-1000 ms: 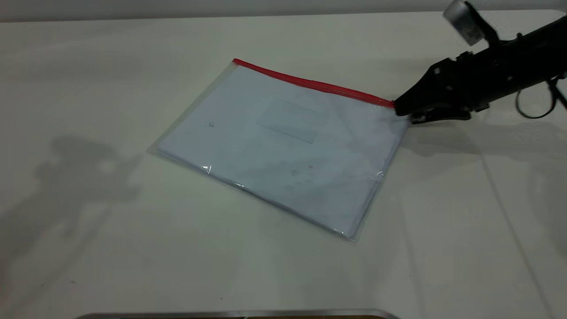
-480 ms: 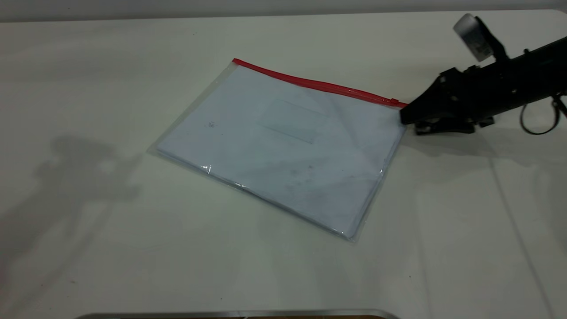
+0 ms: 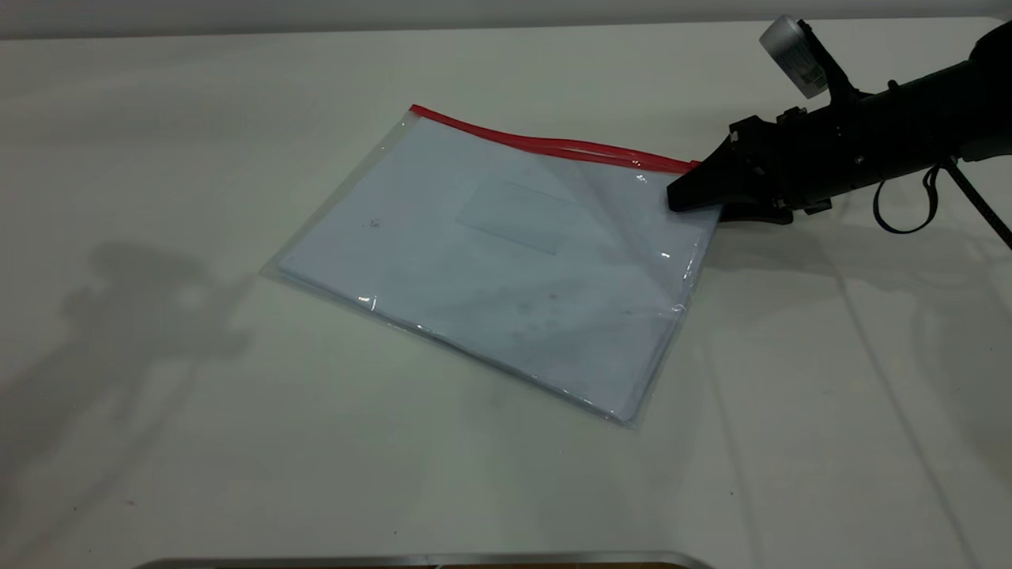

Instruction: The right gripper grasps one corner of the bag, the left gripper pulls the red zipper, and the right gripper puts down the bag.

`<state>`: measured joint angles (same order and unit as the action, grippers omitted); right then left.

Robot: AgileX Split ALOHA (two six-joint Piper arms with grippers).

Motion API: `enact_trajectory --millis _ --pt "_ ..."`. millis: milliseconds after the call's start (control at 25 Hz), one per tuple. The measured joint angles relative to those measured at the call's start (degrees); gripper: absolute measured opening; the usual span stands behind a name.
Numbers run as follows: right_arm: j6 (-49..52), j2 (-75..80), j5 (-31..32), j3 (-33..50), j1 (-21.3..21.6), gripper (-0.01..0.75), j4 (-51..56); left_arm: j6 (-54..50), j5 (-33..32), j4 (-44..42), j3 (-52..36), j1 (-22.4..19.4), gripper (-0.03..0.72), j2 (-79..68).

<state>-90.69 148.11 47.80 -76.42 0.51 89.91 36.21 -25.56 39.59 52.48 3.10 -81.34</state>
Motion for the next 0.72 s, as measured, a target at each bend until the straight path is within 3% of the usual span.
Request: enact_trajectory --millis 160,320,480,720 --pt "-0.4 0.0 -0.9 0.0 0.0 0.241 1.9 0.0 0.0 0.0 0.0 0.0 0.546 0.0" --pt "-3.8 0.0 0.0 0.0 0.0 0.045 3.1 0.0 0.0 0.0 0.0 0.0 0.546 0.0" --pt "-4.5 0.0 1.8 -1.7 0.1 0.035 1.7 0.0 0.0 0.0 0.0 0.0 0.546 0.0" --pt "3.7 0.2 1.8 -12.6 -1.3 0.035 -3.7 -0.1 0.1 0.0 0.0 0.0 0.546 0.0"
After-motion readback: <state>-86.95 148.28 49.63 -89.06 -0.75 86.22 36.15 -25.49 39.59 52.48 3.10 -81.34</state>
